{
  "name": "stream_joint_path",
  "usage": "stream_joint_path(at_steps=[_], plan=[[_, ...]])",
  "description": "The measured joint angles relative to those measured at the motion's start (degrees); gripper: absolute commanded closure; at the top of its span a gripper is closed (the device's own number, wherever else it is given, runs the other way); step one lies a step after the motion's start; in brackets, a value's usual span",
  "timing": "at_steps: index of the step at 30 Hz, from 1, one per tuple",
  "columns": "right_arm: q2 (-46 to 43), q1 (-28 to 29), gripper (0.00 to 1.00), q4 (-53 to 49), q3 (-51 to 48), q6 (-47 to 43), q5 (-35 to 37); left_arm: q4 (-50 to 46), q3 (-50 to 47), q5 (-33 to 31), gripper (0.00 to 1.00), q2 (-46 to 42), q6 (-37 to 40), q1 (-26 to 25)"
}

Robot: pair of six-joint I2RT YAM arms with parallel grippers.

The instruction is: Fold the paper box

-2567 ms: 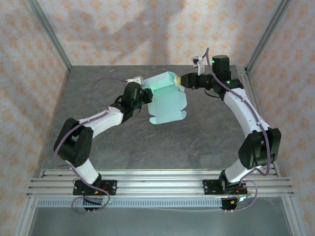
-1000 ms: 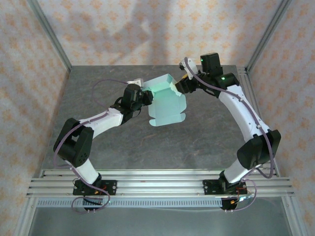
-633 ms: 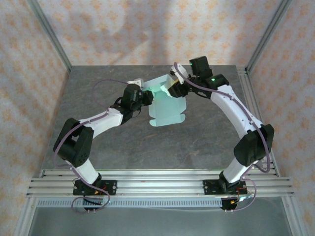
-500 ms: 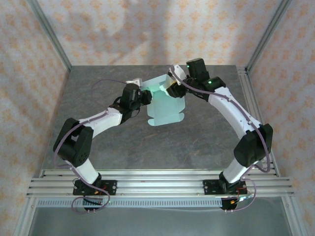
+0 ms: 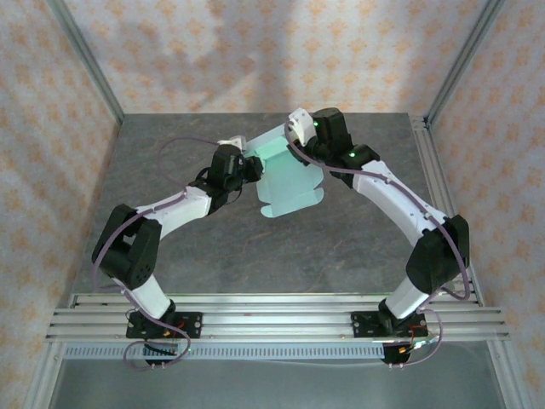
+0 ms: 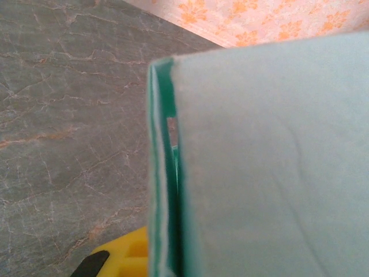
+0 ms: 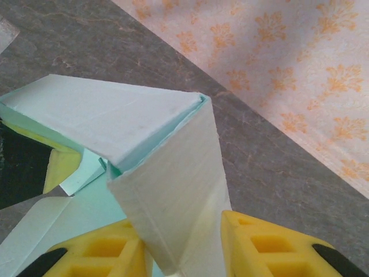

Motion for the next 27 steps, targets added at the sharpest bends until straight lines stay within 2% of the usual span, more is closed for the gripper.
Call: stream_joint_path(at_steps=[5, 8, 11, 20, 27], plan=[[-0.9, 0.3, 0.58, 1.2, -1.5, -0.2, 0.1, 0.3, 0.0, 0.0, 1.0, 0.0, 0.0, 0.0], [-2.2, 0.3, 0.47, 1.1, -2.6, -1.2, -0.3, 0.3, 0.0, 0.0, 1.0, 0.0, 0.0, 0.0], [-4.3, 0.3, 0.41, -1.2, -2.8, -3.2, -1.1, 0.3, 0.0, 0.0, 1.0, 0.0, 0.0, 0.0], [-11.0, -2.8, 0.39, -9.1, -2.8, -9.4, -6.8, 0.3, 0.0, 0.5, 1.0, 0.0, -0.1, 0.2], [-5.5, -5.4, 0.39, -15.5, 2.8, -14.8, -12.1, 0.6, -0.5, 1.1, 1.0, -0.6, -0.1, 0.2]])
